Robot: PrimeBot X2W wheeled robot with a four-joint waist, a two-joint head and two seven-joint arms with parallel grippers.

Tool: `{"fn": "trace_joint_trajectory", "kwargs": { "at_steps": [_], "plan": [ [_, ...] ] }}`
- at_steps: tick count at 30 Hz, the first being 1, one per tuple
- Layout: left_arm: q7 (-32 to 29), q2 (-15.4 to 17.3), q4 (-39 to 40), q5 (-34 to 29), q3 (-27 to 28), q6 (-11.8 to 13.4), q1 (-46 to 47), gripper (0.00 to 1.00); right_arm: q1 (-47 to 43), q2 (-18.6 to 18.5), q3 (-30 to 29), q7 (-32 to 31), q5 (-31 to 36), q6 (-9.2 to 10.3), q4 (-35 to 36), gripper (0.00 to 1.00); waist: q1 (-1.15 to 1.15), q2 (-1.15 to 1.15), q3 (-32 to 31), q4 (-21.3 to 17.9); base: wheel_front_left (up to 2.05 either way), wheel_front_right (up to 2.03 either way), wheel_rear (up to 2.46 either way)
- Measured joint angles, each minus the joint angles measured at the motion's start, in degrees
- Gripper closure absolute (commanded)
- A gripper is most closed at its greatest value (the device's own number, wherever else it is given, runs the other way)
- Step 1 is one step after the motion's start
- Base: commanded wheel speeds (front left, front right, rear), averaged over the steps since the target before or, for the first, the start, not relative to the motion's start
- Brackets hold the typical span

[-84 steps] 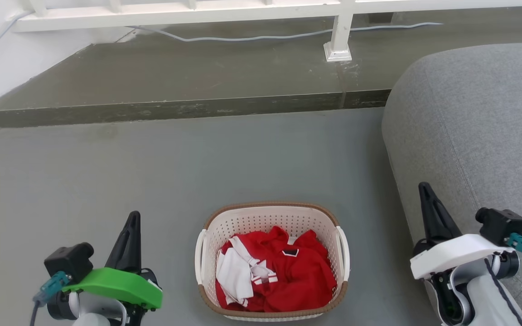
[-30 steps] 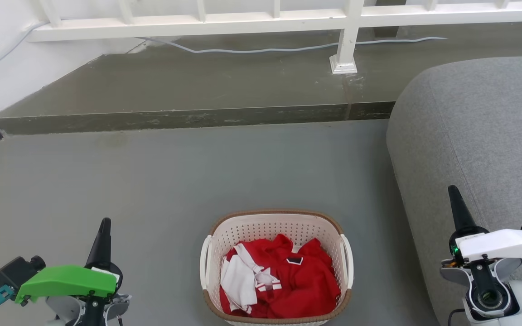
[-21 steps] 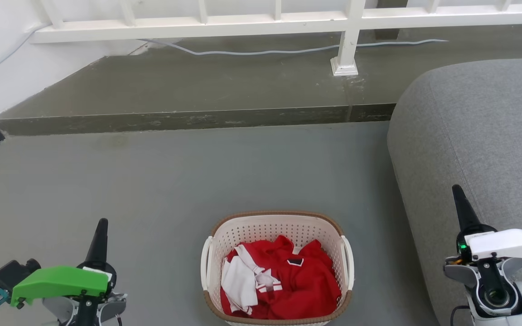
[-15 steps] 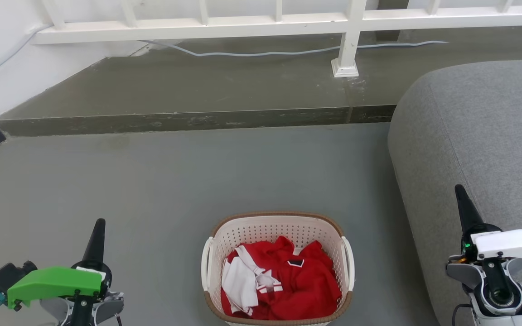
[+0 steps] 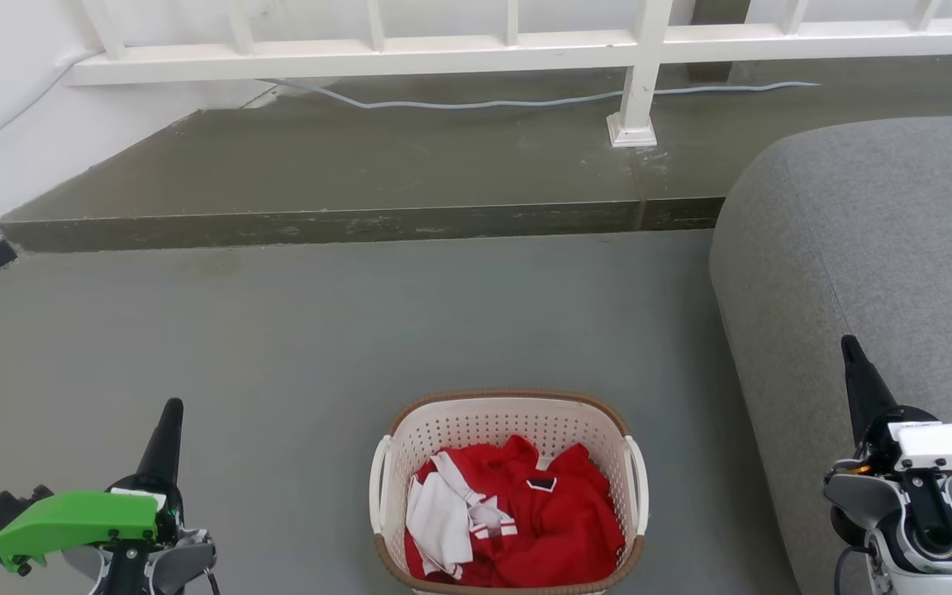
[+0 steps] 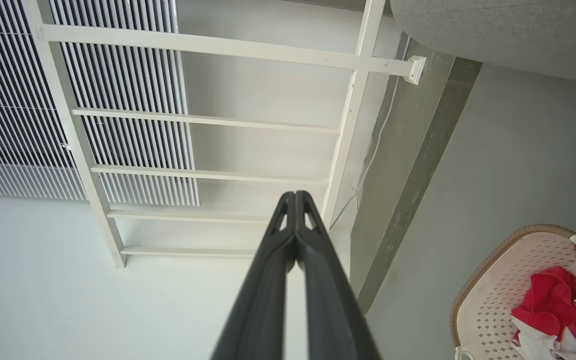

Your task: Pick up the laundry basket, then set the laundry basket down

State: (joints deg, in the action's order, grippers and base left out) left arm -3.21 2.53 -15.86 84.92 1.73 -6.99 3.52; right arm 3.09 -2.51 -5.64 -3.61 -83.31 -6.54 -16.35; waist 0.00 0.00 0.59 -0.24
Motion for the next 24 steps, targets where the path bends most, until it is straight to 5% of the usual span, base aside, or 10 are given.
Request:
{"fn": "trace_joint_trajectory", "kwargs": {
  "at_steps": [12, 24],
  "plan": [
    [-2.02, 0.01, 0.01, 7.28, 1.65, -0.03, 0.02, 1.00, 0.08, 0.07, -1.59, -2.24, -8.38, -0.01, 0.09, 1.00, 0.00, 0.00, -0.43, 0.23, 0.00, 0.00, 0.00],
    [-2.31, 0.01, 0.01, 7.28, 1.71, -0.03, 0.03, 1.00, 0.25, 0.10, -1.69, -2.24, -8.56, -0.01, 0.14, 1.00, 0.00, 0.00, -0.43, 0.23, 0.00, 0.00, 0.00]
  ]
}}
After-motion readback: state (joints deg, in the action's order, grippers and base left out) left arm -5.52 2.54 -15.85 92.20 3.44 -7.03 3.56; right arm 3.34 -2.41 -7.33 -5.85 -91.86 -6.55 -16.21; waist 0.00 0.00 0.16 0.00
